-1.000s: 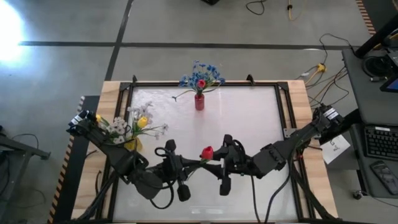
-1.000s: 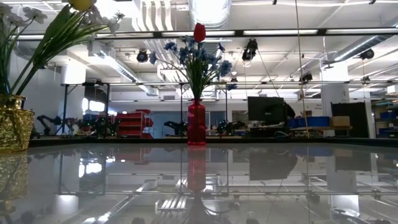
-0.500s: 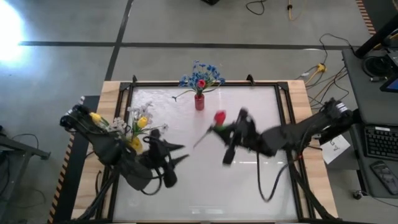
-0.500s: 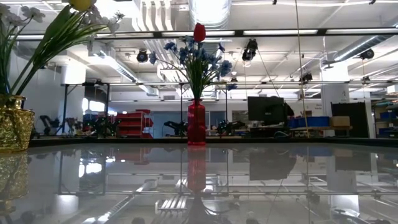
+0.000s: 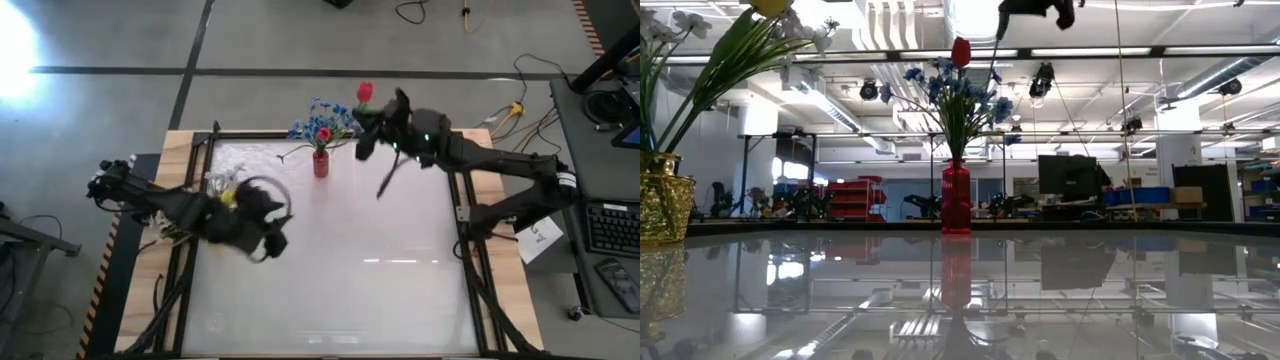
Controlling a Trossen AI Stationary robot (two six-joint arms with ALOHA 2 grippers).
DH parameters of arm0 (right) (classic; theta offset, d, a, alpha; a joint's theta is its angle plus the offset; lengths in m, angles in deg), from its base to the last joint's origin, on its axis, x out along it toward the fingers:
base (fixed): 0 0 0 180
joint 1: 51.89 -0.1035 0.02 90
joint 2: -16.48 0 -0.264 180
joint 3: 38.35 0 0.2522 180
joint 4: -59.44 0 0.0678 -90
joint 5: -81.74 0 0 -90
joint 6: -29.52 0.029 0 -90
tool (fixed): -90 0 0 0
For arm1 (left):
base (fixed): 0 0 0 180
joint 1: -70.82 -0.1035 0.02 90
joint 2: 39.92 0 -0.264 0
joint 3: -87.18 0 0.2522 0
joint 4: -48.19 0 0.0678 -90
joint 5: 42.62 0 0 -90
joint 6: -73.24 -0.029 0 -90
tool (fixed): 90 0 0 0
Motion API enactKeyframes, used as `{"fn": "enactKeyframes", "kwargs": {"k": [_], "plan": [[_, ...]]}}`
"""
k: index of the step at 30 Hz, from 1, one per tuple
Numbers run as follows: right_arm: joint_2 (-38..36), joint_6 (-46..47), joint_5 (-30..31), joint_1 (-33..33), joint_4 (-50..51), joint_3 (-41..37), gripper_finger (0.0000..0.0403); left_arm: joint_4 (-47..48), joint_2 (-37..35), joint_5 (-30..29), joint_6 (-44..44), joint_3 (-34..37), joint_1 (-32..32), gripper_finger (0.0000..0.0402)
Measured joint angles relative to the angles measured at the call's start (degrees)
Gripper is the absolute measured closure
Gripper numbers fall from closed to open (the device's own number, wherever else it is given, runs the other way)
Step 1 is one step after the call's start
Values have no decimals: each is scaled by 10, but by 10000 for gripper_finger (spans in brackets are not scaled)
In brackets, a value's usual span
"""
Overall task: Sort flowers into vase by color
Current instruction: Put the red flower into the red flower vase
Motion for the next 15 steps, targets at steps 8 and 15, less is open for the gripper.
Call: {"fn": "enactKeyframes", "kwargs": {"k": [8, 15], "plan": [[13, 2, -88, 77, -23, 26, 390, -258, -6, 231, -167, 127, -141, 258], [1, 19, -133, 104, 95, 126, 390, -259, -39, 219, -175, 169, -216, 260]]}}
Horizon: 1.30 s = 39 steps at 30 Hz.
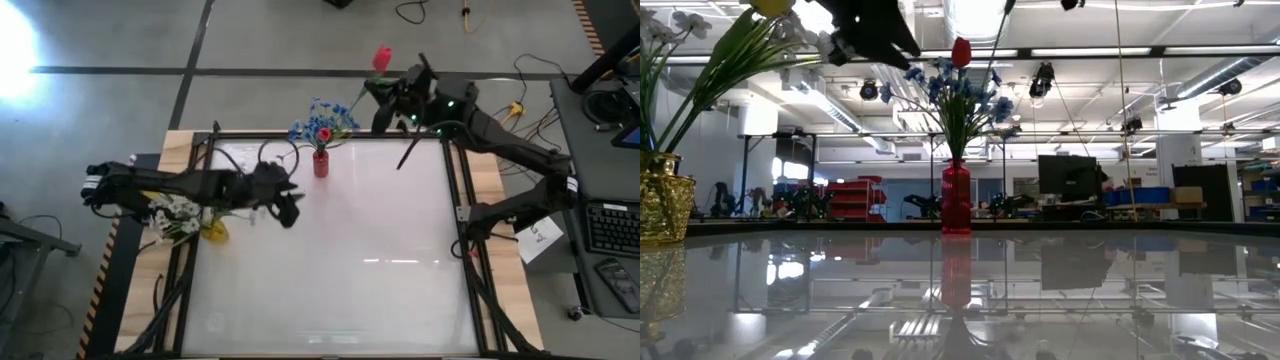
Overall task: Sort flowers into vase by color
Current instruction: Put the red flower into the red flower vase
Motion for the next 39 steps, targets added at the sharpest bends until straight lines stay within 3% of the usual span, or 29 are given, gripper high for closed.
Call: {"fn": "enactKeyframes", "kwargs": {"k": [7, 13, 17, 24, 31, 39], "plan": [[13, -85, -9, 46, -42, 62, 390, -18, -14, 17, -22, 4, -91, 261], [90, -29, -125, 111, -84, 87, 390, -24, -14, 20, -33, 4, -128, 261], [145, 30, -200, 129, -49, 111, 390, -14, -13, 23, -30, 5, -133, 261], [199, 38, -257, 127, 49, 170, 390, 9, -13, 24, -9, 10, -133, 261], [232, 26, -263, 116, 80, 182, 390, -4, -2, 32, 14, 31, -132, 261], [243, -16, -286, 111, 81, 182, 390, -110, 44, 53, 1, 75, -132, 261]]}}
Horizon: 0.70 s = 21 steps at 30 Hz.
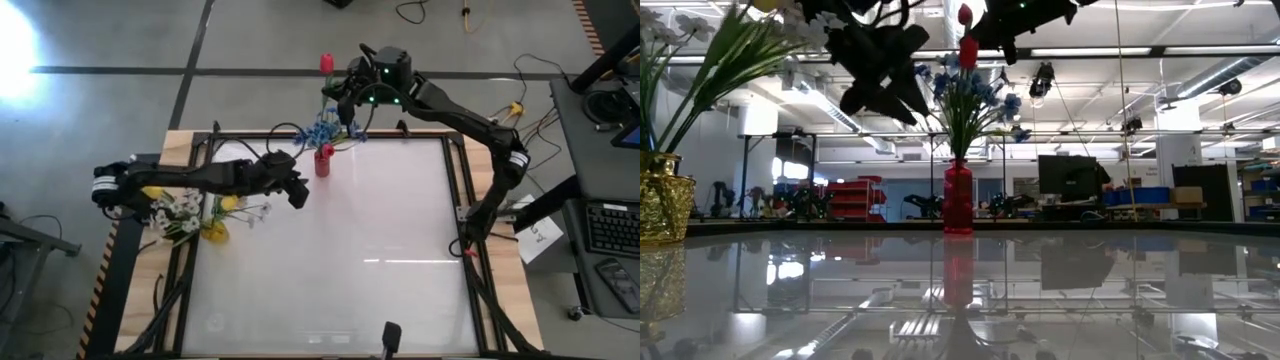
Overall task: Sort flowers into vase by color
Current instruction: Put the red flower into the red flower vase
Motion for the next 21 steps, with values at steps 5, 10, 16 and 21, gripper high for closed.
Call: {"fn": "enactKeyframes", "kwargs": {"k": [5, 10, 16, 21], "plan": [[3, -1, -3, -1, 2, 0, 390, -2, 28, 0, -9, 1, 0, 261], [3, -1, -5, -1, 5, 0, 390, -9, 44, 0, -9, 1, -1, 261], [10, -13, -33, -1, 5, 0, 390, -47, 87, 0, -5, 2, -2, 261], [21, -29, -47, -1, 2, 0, 390, -58, 99, 0, 6, 2, -2, 261]]}}
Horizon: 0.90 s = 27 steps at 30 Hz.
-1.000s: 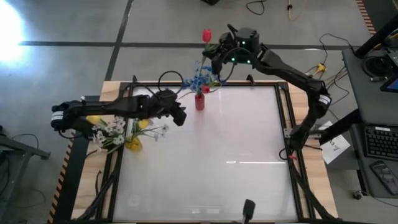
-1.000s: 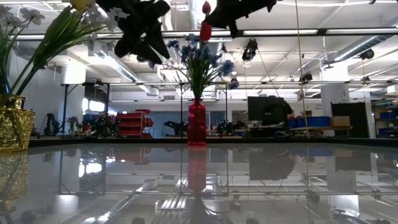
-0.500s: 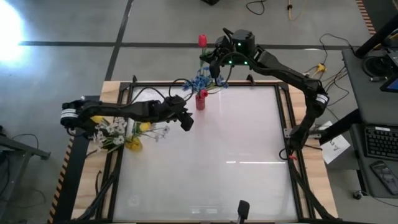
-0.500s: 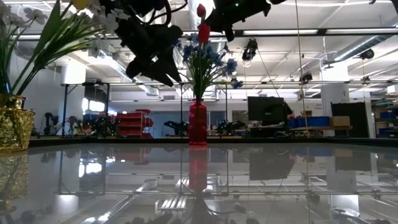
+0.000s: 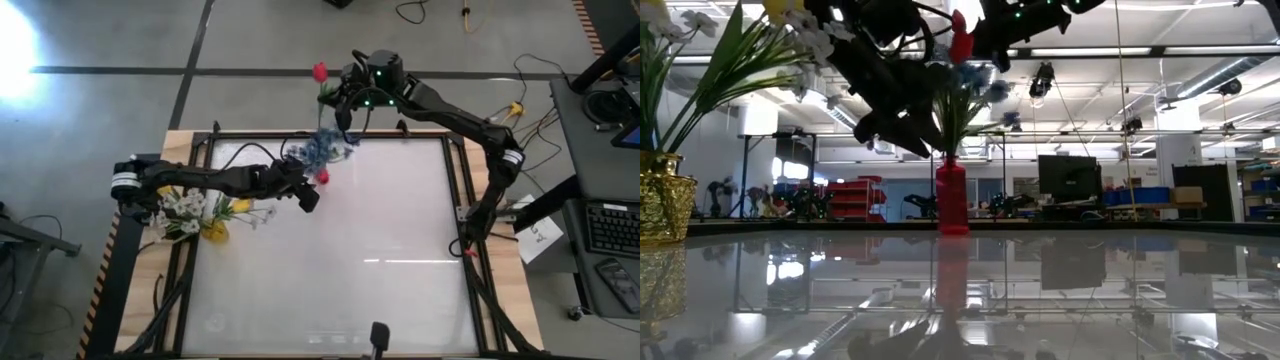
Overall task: Sort flowers into vase by color
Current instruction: Put the red flower into the red flower vase
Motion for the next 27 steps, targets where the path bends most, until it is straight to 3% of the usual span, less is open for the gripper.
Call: {"fn": "enactKeyframes", "kwargs": {"k": [27], "plan": [[2, -55, -2, 30, 13, 0, 390, -42, -5, -6, 9, 0, -46, 261]]}}
